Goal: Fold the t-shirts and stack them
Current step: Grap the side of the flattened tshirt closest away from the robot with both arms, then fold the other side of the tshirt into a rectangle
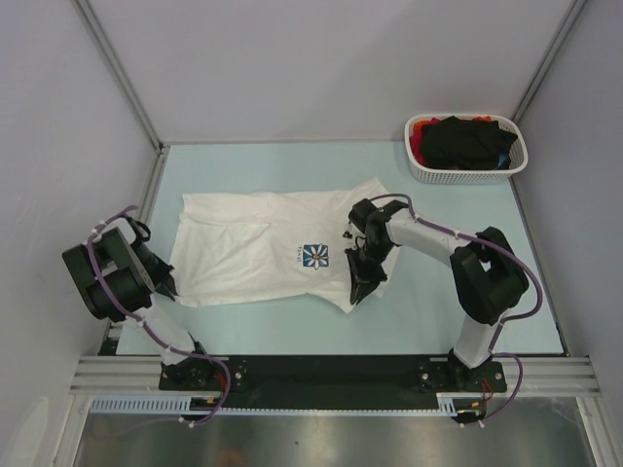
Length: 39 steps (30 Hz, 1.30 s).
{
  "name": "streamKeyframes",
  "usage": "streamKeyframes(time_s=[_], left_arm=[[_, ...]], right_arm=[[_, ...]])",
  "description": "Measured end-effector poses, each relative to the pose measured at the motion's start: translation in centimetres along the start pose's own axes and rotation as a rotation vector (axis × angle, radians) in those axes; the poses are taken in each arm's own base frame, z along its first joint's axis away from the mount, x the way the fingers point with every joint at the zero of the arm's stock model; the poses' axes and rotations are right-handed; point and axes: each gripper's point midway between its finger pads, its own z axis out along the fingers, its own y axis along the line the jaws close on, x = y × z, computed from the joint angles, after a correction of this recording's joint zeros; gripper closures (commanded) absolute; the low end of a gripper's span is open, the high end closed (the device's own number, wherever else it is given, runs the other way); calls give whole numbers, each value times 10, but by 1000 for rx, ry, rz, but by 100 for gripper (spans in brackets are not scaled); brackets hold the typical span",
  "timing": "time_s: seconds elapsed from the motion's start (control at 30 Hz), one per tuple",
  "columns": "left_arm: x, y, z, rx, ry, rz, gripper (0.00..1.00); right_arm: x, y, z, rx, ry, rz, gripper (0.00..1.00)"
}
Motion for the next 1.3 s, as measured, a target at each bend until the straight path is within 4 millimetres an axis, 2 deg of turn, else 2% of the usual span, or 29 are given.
streamKeyframes(time_s=[0.23, 0.4, 0.47, 0.67, 0.8, 1.0, 1.3], left_arm=[[1, 0, -1, 8, -14, 2, 100], [13, 4, -5, 22, -45, 6, 100], [17, 4, -11, 36, -60, 7, 100], [11, -6, -40, 122, -180, -1, 100], [3, -16, -53, 177, -234, -19, 100], [-7, -30, -60, 231, -262, -41, 100], [-28, -78, -69, 310, -271, -25, 100]], right_arm=[[-2, 12, -12, -30, 25, -5, 100], [6, 18, -18, -41, 54, 0, 100], [9, 18, -19, -37, 64, 4, 100], [9, 19, -22, -35, 56, 1, 100], [-4, 23, -31, -39, 6, -14, 100], [-27, 19, -41, -38, -53, -17, 100], [-73, 0, -38, -27, -115, 8, 100]])
